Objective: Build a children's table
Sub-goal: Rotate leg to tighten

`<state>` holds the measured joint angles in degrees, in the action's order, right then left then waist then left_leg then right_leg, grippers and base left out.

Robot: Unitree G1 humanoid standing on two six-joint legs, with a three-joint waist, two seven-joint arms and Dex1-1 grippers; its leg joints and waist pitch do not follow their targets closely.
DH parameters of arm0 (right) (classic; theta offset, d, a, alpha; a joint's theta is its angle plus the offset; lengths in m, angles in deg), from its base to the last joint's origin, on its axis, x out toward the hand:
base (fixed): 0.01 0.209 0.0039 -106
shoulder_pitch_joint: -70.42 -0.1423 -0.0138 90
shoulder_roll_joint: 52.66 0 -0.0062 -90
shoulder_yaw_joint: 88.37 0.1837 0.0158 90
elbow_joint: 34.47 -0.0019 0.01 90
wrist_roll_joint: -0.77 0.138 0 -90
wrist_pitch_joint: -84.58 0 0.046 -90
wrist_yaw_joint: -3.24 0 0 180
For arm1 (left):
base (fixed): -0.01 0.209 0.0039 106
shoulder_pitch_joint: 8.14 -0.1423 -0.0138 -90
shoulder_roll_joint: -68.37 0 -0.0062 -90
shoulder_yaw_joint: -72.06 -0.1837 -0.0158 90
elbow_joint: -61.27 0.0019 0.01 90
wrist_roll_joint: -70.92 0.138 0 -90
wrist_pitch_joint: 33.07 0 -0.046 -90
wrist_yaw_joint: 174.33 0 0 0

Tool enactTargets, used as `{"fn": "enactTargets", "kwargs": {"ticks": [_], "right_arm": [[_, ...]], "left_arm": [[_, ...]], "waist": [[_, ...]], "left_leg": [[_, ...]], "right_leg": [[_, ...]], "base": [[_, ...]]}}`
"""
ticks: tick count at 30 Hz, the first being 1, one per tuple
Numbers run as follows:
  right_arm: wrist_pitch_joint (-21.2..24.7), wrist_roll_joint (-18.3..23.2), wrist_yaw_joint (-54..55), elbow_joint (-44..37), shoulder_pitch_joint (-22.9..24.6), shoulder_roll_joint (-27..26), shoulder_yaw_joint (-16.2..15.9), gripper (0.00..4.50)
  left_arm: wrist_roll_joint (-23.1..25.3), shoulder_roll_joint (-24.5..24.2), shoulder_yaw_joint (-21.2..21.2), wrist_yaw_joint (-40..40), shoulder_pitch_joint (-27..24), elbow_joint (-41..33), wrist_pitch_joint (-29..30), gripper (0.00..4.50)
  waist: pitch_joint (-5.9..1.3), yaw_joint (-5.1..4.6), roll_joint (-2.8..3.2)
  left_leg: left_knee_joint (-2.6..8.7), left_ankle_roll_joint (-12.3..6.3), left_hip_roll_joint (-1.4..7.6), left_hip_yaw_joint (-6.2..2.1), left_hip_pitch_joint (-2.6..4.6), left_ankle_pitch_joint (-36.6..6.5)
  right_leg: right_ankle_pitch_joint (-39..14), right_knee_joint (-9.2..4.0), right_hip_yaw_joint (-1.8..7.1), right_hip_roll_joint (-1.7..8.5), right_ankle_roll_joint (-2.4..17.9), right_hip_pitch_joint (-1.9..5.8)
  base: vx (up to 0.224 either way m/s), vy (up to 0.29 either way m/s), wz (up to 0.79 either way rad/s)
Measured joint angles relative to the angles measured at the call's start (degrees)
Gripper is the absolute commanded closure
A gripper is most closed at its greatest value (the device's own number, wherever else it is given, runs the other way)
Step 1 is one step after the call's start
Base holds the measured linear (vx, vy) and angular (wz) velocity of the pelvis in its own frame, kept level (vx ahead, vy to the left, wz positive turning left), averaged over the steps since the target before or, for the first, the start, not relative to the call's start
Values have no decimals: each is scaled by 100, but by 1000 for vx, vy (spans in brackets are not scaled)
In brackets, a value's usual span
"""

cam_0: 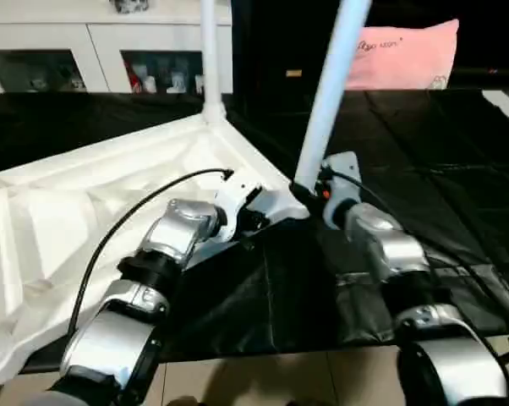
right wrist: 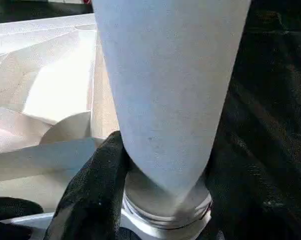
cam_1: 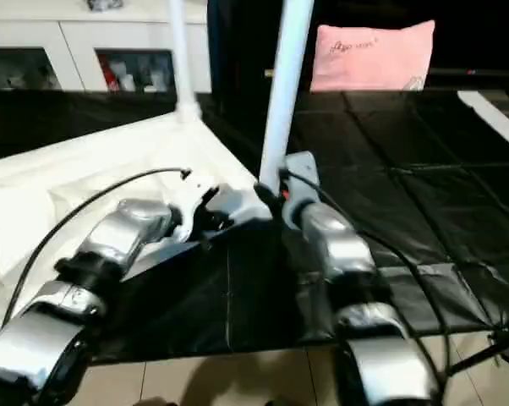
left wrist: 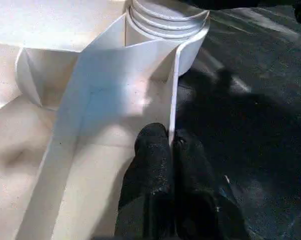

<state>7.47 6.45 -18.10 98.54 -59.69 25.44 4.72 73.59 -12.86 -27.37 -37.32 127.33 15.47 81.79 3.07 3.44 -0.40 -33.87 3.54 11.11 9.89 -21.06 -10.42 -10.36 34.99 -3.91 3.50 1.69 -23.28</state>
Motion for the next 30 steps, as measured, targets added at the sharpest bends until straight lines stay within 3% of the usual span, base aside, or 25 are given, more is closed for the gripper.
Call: {"fn": "enactTargets", "kwargs": {"ticks": [9, 14, 19, 24, 30], "right_arm": [[-259, 91, -339, -177, 265, 26, 42, 123], [-564, 199, -1533, -498, 769, 536, -135, 80], [-575, 429, -2729, -863, 1049, 1008, -331, 44], [-615, 654, -3928, -1373, 1264, 1643, -477, 38], [-737, 757, -4713, -1590, 1280, 1815, -749, 38]], "left_arm": [[69, -121, -167, -215, -13, 6, -224, 450], [149, -479, -339, -657, -142, -95, -651, 450], [148, -804, -427, -1157, -270, -179, -1045, 450], [-2, -1236, -552, -2162, -516, -395, -1509, 450], [-91, -1538, -794, -3136, -665, -651, -1739, 450]], "waist": [[1, 7, 1], [2, 13, 3], [5, 28, 1], [6, 163, -2], [7, 322, -4]], "left_leg": [[0, 2, 1, 0, 2, 0], [0, 1, 2, 0, 2, 0], [-3, 2, 4, 0, 0, 2], [-2, -4, 6, 0, -3, -1], [-14, 19, 7, 1, -3, -13]], "right_leg": [[1, 1, 0, 0, 0, 2], [1, 2, -1, 0, 1, 2], [1, 4, -4, 0, 1, 2], [0, 0, -5, -1, 0, 0], [1, 4, -6, 4, 0, 7]], "base": [[0, 0, 0], [0, 0, 0], [0, 0, 0], [0, 0, 0], [0, 0, 0]]}}
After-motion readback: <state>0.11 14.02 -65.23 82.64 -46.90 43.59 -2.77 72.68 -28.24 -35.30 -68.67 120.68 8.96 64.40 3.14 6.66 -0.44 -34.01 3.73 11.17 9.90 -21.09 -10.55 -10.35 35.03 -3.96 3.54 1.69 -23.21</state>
